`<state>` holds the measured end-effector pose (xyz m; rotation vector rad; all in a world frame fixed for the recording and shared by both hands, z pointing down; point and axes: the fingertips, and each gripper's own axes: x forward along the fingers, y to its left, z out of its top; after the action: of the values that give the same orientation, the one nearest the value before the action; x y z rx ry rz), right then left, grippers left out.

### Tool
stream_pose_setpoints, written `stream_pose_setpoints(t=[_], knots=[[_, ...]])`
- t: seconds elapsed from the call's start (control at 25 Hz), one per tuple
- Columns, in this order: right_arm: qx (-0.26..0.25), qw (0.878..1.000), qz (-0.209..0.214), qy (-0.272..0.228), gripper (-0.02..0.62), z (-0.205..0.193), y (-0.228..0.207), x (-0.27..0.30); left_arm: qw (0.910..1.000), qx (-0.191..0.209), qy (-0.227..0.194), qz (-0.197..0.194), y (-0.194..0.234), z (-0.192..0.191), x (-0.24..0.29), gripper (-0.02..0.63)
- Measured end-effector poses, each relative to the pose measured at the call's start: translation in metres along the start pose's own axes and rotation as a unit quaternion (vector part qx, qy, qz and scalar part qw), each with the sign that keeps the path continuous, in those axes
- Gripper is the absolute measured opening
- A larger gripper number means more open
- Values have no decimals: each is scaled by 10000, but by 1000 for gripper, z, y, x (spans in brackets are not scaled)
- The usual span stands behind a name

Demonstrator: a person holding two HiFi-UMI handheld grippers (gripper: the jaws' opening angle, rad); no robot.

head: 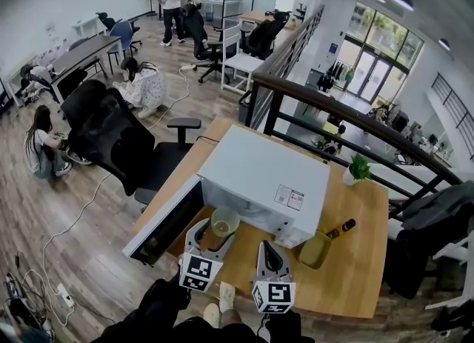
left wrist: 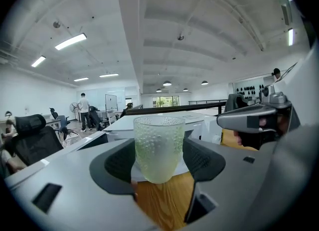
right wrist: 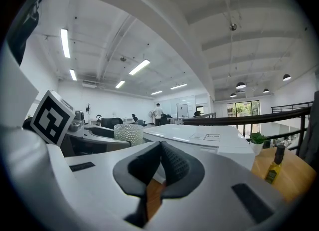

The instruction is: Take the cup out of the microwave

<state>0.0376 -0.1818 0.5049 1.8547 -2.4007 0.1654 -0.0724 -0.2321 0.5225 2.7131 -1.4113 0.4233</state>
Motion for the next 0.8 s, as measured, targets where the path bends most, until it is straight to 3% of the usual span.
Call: stream_pose_setpoints(t=[0.36, 0.8], knots=[[-111, 9995, -142, -261, 15, 25, 12, -48, 9994, 131, -332, 41, -10, 31, -67, 304], [-251, 9986, -179, -439, 15, 34, 37, -98, 9982, 177, -570, 101, -21, 42, -139, 304]])
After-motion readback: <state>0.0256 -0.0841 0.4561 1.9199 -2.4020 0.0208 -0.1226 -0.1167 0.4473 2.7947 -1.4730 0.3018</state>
